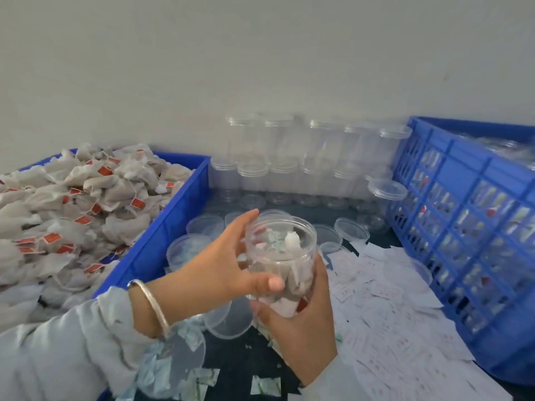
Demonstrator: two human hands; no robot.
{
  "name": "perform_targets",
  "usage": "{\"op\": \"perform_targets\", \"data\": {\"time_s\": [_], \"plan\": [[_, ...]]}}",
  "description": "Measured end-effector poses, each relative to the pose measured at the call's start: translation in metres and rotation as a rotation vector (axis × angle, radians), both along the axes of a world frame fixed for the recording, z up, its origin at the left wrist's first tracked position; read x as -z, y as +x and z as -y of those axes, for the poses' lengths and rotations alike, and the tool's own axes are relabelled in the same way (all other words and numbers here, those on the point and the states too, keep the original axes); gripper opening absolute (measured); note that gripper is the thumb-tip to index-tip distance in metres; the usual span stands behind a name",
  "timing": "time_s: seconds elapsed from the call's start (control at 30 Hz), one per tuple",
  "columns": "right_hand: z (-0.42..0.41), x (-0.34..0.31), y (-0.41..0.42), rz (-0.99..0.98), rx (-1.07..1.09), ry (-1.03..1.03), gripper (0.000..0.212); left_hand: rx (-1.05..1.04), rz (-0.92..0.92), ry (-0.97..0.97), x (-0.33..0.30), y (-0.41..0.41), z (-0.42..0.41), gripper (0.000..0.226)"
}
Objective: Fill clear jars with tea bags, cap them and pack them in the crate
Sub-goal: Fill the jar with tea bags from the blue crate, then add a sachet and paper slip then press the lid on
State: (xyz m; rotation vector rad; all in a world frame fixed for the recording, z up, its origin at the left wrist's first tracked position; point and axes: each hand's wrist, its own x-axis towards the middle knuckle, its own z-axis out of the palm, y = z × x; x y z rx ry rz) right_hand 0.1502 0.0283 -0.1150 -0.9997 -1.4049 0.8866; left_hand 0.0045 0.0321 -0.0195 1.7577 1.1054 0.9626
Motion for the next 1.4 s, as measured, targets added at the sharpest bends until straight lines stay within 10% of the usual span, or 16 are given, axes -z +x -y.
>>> {"op": "perform_targets", "data": {"time_s": [0.17,0.4,0.73,0.87,0.97,1.2,1.4], "plan": [[-0.013,-0.017,0.031,0.274,-0.228,0.001,0.071,-0.051,0.212,-0.083,0.017,-0.002,-0.013,0.106],[-0.073,0.012,0.103,1.289,0.235,-0.36,0.044,-0.143,0.109,-0.144,0.029,-0.001,-0.02,0.103],[-0.056,-0.006,0.104,1.098,0.4,-0.191,0.024,-0.088,-0.018,-0.141,0.032,0.001,-0.015,0.108],[-0.042,-0.066,0.097,0.642,0.633,0.583,0.014,-0.041,-0.105,-0.126,0.028,0.003,-0.012,0.09],[-0.032,-0.1,0.067,0.668,0.4,0.827,0.018,-0.042,-0.148,-0.129,0.026,0.006,-0.009,0.089],[-0.027,-0.112,0.049,0.557,0.047,0.355,0.002,-0.069,-0.191,-0.071,0.024,0.004,-0.007,0.086],[-0.023,-0.115,0.045,0.991,-0.321,0.286,0.035,-0.078,-0.171,-0.021,0.026,0.001,-0.008,0.086]]}}
